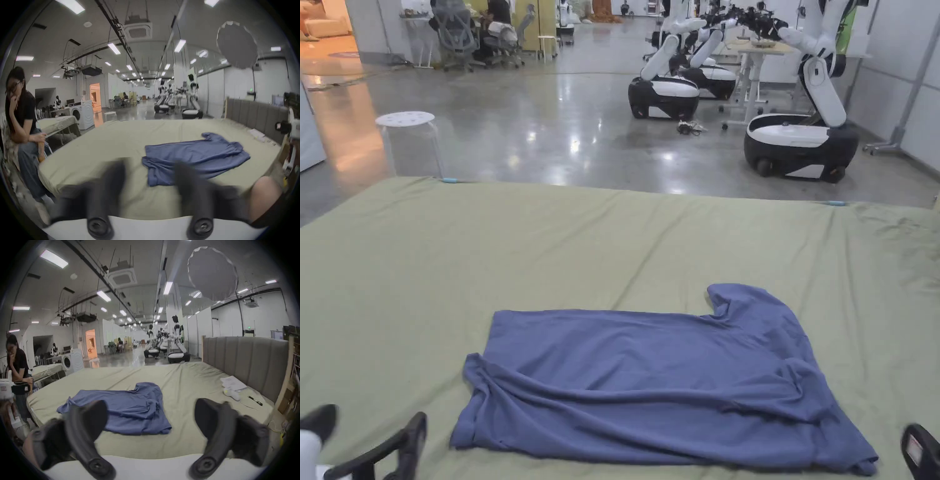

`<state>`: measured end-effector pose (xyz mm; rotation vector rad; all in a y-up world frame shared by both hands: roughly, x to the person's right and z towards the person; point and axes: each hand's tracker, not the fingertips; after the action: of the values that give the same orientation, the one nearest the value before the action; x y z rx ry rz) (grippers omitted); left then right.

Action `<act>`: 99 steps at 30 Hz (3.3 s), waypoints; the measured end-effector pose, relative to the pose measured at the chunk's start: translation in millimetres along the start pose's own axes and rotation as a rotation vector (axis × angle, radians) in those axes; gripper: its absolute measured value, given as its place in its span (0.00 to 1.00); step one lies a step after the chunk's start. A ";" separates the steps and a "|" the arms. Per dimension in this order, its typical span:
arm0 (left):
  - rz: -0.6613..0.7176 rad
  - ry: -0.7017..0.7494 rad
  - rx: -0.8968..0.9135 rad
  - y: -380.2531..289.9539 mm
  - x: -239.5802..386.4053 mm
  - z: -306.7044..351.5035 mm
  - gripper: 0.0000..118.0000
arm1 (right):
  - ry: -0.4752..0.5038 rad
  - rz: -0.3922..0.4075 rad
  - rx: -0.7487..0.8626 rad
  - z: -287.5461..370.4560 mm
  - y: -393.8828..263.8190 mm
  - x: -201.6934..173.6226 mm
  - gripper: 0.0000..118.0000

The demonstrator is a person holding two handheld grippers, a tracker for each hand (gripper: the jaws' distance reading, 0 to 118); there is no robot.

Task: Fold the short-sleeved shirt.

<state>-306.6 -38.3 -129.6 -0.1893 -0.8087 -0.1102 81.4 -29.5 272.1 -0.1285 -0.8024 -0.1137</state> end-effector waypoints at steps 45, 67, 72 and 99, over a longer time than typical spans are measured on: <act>-0.039 -0.075 -0.467 -47.1 -3.2 -186.6 0.06 | 0.025 -0.016 -0.240 -51.6 -27.7 -0.1 0.00; 0.069 -0.018 -0.490 -51.9 -30.4 -176.7 0.03 | 0.016 -0.212 -0.751 -252.3 -94.1 44.9 0.71; 0.067 -0.046 -0.507 -64.2 -19.4 -175.3 0.03 | -0.012 -0.127 -0.718 -247.5 -93.4 39.2 0.16; 0.051 -0.079 -0.555 -81.3 6.0 -217.5 0.05 | 0.023 -0.068 -0.689 -239.1 -88.0 27.3 0.10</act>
<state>-162.4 -163.6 -261.8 -0.7416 -0.8372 -0.2796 256.4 -155.5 133.6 -0.7490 -0.7175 -0.4535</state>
